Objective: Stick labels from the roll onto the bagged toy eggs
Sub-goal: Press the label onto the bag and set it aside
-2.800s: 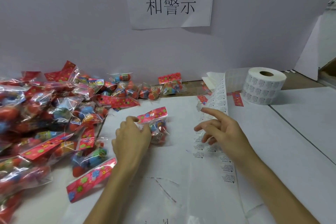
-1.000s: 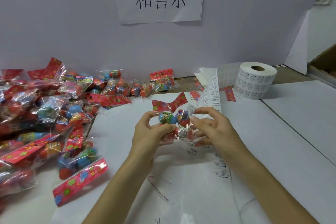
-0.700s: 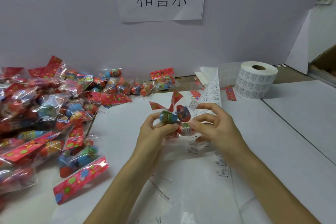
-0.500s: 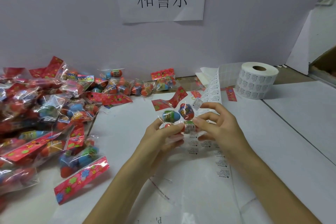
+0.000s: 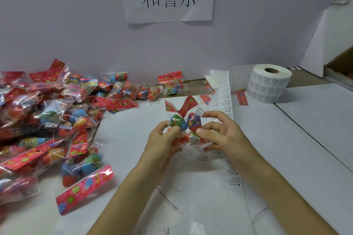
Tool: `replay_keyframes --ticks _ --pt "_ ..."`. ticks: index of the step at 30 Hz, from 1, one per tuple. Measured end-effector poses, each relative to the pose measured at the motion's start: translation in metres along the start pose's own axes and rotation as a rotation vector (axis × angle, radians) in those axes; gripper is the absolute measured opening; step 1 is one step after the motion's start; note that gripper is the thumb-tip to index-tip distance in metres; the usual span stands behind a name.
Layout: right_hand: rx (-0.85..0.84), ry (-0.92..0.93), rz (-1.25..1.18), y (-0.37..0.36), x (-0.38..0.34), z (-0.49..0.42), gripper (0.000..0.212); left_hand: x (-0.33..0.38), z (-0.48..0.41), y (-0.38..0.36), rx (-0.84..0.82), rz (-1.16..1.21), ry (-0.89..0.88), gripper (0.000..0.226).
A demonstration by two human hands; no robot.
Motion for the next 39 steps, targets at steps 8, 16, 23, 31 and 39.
replay_keyframes --ticks 8,16,23,31,39 --pt "0.038 0.019 0.005 0.000 -0.001 0.000 0.038 -0.001 0.003 -0.002 -0.111 0.170 0.066 0.013" --pt "0.178 0.117 -0.234 0.017 -0.013 0.003 0.022 -0.001 0.001 0.007 0.072 0.384 -0.039 0.014" --pt "-0.145 -0.034 -0.427 -0.009 -0.005 -0.002 0.042 0.003 0.000 0.012 0.180 0.411 -0.073 0.032" --pt "-0.237 -0.076 -0.394 -0.016 0.002 -0.001 0.044 0.006 0.003 0.010 0.176 0.358 -0.096 0.037" --pt "-0.236 -0.069 -0.391 -0.016 0.000 -0.001 0.043 0.009 0.005 0.008 0.172 0.345 -0.086 0.036"
Point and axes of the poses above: each hand's wrist, its own z-axis away from the middle knuckle, its own y-axis out of the back of the hand, x = y × z, the point moved 3 cm from there along -z, towards the middle knuckle, and after that the axes turned 14 degrees about -x, right-handed, at the moved point
